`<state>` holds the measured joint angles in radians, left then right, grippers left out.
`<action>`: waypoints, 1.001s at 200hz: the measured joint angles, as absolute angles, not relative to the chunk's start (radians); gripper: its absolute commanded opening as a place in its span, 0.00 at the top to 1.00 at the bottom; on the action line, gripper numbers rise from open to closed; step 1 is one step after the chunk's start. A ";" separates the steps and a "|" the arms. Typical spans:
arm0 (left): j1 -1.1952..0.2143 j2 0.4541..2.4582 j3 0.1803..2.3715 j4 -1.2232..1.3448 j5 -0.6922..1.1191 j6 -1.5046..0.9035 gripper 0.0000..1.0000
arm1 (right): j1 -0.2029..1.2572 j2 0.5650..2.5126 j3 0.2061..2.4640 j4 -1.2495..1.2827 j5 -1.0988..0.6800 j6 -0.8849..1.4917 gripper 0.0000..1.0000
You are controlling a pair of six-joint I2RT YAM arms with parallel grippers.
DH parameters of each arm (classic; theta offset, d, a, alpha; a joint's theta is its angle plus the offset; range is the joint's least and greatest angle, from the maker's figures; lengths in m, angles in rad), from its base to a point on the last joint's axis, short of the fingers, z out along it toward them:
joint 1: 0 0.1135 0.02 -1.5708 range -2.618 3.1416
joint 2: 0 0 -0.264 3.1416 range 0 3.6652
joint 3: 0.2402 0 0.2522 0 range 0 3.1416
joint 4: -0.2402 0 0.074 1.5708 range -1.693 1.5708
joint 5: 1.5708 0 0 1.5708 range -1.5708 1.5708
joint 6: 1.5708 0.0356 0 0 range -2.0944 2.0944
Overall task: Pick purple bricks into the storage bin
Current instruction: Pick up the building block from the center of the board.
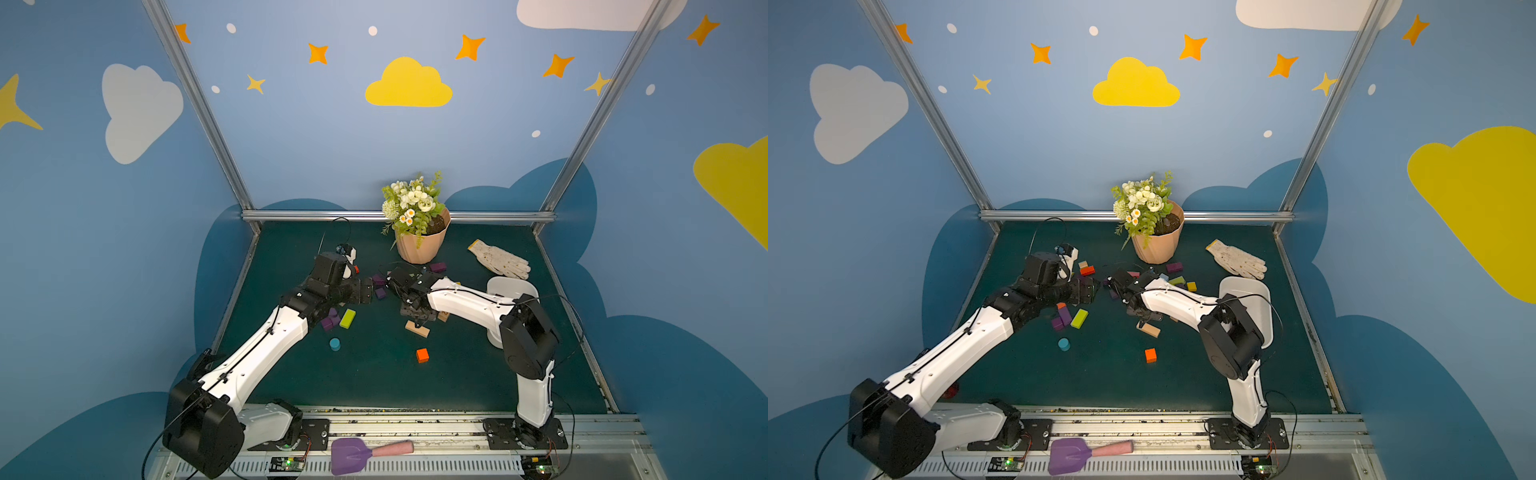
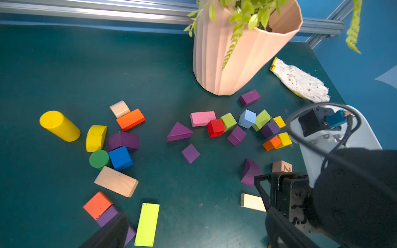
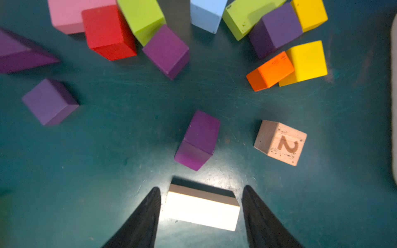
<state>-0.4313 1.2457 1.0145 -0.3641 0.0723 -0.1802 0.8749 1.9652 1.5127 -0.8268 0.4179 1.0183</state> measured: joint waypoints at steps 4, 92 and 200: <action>-0.429 1.246 1.015 -0.363 0.071 -0.181 0.00 | 0.870 1.966 1.513 -0.825 0.412 1.023 0.38; -0.397 1.241 1.002 -0.352 0.057 -0.199 0.00 | 0.810 2.056 1.513 -0.796 0.291 1.097 0.39; -0.384 1.228 0.996 -0.340 0.051 -0.199 0.00 | 0.775 2.111 1.550 -0.786 0.245 1.122 0.42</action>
<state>-0.3836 1.2282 0.9962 -0.3405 0.0513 -0.1989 0.7750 2.1113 1.5501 -0.7864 0.2447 1.1221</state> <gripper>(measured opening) 0.999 0.591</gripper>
